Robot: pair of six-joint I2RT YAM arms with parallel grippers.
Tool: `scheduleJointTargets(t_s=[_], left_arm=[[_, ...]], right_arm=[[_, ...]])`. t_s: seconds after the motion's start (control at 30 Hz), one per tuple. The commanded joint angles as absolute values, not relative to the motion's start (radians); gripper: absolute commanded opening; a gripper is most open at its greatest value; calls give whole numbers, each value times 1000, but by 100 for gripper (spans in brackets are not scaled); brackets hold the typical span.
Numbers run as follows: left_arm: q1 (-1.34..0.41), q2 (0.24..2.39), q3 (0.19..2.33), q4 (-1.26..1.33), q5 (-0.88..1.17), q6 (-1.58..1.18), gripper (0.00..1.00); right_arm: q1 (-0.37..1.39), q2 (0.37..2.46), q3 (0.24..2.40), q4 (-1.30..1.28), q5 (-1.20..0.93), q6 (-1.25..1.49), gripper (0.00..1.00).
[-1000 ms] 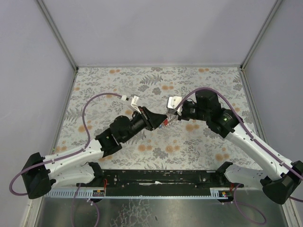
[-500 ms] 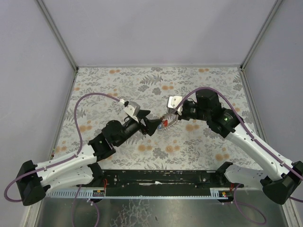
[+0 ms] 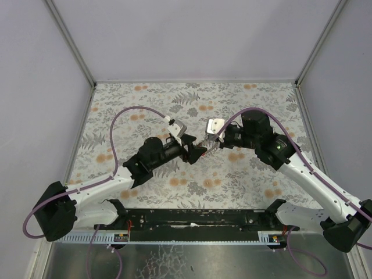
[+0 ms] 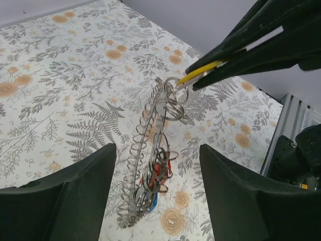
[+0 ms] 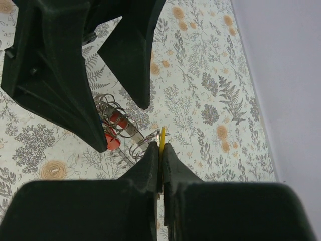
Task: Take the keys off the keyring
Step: Remove the key from the keyring.
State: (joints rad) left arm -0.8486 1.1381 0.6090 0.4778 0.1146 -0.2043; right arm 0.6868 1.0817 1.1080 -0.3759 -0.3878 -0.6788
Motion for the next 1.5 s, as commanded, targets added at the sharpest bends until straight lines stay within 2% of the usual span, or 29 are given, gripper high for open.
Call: scheduleJointTargets(t_s=[0.0, 0.33, 0.6, 0.8, 0.9, 1.3, 1.47], left_arm=[[-834, 1158, 666, 574, 164, -234, 65], [-810, 1199, 706, 493, 189, -243, 51], [-798, 1206, 730, 462, 206, -238, 51], [-793, 1227, 754, 435, 235, -229, 38], [-790, 1226, 754, 433, 245, -227, 35], [-775, 1224, 738, 458, 280, -226, 36], [-774, 1240, 738, 482, 308, -232, 31]], right_arm=[[679, 1044, 1158, -321, -422, -661, 0], [680, 1036, 1158, -321, -425, -657, 0], [680, 1035, 1154, -322, -428, -654, 0], [680, 1037, 1160, -323, -428, -650, 0], [680, 1037, 1159, -322, -427, -649, 0], [680, 1031, 1158, -321, -430, -637, 0], [680, 1027, 1155, -322, -433, -633, 0]])
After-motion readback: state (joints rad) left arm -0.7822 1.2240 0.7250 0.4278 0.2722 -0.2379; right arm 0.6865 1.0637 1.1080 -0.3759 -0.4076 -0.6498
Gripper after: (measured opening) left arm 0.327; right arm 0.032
